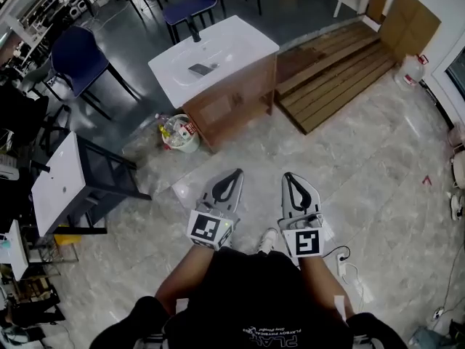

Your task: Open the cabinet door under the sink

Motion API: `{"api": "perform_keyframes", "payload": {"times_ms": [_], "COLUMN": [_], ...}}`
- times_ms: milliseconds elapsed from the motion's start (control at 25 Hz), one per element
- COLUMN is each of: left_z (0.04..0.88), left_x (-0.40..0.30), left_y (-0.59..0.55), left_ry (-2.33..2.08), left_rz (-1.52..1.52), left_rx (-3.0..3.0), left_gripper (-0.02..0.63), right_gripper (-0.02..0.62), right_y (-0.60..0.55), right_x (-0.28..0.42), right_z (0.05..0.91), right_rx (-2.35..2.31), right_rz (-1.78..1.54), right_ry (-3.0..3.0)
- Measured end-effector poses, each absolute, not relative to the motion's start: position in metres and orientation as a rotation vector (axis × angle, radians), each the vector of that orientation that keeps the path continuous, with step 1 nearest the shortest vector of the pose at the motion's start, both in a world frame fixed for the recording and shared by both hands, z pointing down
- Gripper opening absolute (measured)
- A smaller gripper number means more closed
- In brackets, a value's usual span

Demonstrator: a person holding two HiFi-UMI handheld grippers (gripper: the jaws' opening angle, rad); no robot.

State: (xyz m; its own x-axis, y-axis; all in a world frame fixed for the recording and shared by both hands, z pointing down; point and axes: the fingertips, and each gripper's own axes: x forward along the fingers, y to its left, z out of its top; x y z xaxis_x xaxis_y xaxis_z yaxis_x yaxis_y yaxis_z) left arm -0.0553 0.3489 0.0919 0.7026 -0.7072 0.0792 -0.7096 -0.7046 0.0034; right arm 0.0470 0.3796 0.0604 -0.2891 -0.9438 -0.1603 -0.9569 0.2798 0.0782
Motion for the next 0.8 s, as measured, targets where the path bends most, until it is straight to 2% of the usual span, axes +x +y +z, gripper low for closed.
{"api": "perform_keyframes", "payload": {"times_ms": [360,800], "left_z": [0.098,0.119], "left_x": [-0.041,-0.032], "left_y": [0.329,0.251], "left_ry": [-1.269,-1.302], "left_rz": [0.133,0.118], "left_rx": [2.827,2.773], "left_gripper": [0.023,0.023], "right_gripper": [0.025,0.025], "right_y": [0.358,0.280], "right_x": [0.067,0.063], "right_z": [0.070,0.081], "right_rx": [-1.771,-1.701], "right_rz": [0.179,0.172], "right_ry": [2.494,2.578]}}
